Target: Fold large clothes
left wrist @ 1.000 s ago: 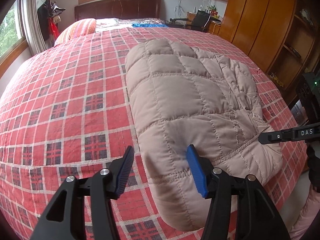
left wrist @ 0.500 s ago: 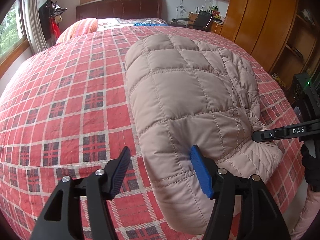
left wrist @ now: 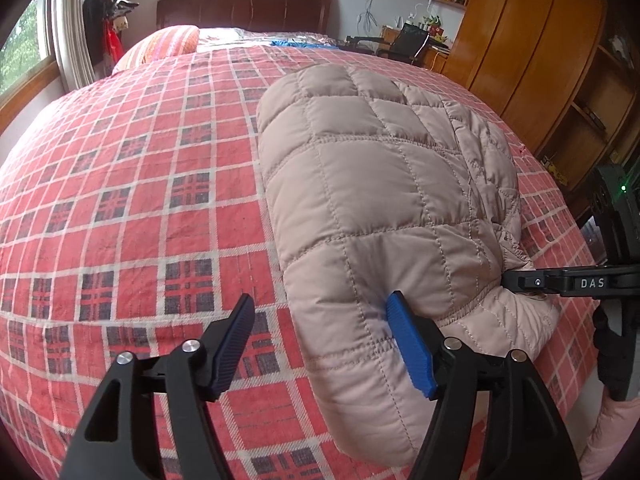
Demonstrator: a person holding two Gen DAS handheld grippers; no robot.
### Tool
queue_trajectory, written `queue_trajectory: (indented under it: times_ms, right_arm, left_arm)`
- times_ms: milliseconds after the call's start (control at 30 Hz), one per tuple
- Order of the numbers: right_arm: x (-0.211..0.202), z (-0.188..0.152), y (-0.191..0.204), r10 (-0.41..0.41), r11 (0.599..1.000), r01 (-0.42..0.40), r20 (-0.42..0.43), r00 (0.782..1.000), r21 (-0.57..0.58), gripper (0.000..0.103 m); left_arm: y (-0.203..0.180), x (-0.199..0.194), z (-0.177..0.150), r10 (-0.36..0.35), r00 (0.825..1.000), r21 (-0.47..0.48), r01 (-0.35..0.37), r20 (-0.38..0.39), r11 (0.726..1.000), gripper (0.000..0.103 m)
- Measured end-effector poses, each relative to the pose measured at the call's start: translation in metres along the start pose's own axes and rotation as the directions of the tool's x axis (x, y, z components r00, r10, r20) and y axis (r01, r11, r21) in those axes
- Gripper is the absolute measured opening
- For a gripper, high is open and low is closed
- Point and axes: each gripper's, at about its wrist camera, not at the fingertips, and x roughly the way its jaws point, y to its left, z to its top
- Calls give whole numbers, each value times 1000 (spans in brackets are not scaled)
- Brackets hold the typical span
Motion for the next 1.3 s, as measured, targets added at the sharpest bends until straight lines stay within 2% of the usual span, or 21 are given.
queue_trajectory:
  times_ms: [67,167,200,267,367,433,500,567,667,767,867,1067,1133,1233,1300]
  right_arm:
    - [-8,-3,6,-3,1000,3,15,1000,-11,36]
    - [-25,-8,13,-3,1000,4,51,999,-20,52]
    - [-31,-10,16,-19,1000,21,65,998,-23,61]
    - [-40,-12,20,-44,998,47,90,995,-34,64]
    - [-47,-13,23,-37,999,41,93,995,-35,67]
    - [-48,-10,22,-45,998,48,95,994,-36,75]
    - [-48,-5,19,-46,998,49,95,994,-28,75]
    - [-46,-1,15,-8,1000,10,87,996,-18,79]
    - [-41,8,5,39,999,-39,79,996,-3,81]
    - [-30,19,-5,91,996,-92,71,993,11,83]
    - [-21,25,-15,136,990,-137,57,989,23,83]
    - [-2,37,-30,222,974,-223,42,974,41,88]
    - [2,40,-34,240,969,-242,42,970,43,90]
    - [11,44,-37,269,962,-270,34,962,33,92]
    - [18,48,-34,280,959,-281,28,960,29,92]
  left_arm:
    - [-1,-11,-2,14,1000,6,-14,22,1000,69]
    - [0,-26,-4,35,998,13,-36,55,999,68]
    - [0,-30,-4,37,997,17,-38,61,999,68]
    - [3,-35,-4,40,997,23,-41,67,999,68]
    - [9,-35,-1,29,998,13,-30,56,999,68]
    - [16,-33,3,18,999,-2,-18,44,1000,69]
    - [27,-27,8,-13,1000,-37,13,18,999,70]
    - [40,-19,12,-64,998,-81,63,-4,995,72]
    - [56,1,18,-153,987,-138,145,-51,980,74]
    - [68,22,22,-245,966,-196,225,-87,954,80]
    - [73,28,26,-333,940,-218,310,-77,925,80]
    - [61,55,30,-506,855,-244,470,-115,848,82]
    - [57,63,31,-540,834,-248,503,-111,828,87]
    - [52,72,30,-561,821,-253,524,-105,813,93]
    - [51,78,29,-585,805,-266,545,-99,795,93]
